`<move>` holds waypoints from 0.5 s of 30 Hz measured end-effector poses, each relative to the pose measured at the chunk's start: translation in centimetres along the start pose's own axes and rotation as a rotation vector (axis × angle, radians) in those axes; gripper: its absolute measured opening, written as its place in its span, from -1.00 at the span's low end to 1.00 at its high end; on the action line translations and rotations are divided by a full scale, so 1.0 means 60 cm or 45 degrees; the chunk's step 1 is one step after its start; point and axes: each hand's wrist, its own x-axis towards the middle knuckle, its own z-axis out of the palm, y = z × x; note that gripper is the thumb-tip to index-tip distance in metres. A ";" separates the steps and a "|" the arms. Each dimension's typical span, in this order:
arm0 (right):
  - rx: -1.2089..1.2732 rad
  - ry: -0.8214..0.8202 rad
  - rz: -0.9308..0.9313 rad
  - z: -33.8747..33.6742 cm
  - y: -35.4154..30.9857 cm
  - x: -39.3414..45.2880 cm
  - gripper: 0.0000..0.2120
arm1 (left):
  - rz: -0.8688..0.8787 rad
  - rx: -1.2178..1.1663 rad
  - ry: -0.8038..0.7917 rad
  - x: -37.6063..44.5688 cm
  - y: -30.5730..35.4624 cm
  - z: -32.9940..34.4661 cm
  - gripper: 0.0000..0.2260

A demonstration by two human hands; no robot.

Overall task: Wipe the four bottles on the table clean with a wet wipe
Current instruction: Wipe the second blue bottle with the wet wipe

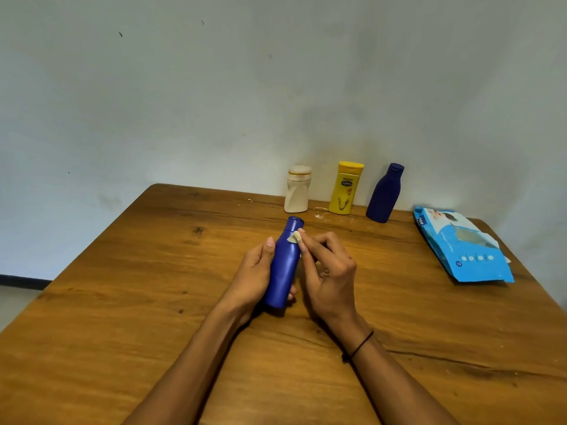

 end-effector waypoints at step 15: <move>0.047 -0.467 -0.579 0.016 -0.059 -0.025 -0.64 | -0.091 -0.820 -0.036 0.030 -0.001 -0.046 -0.54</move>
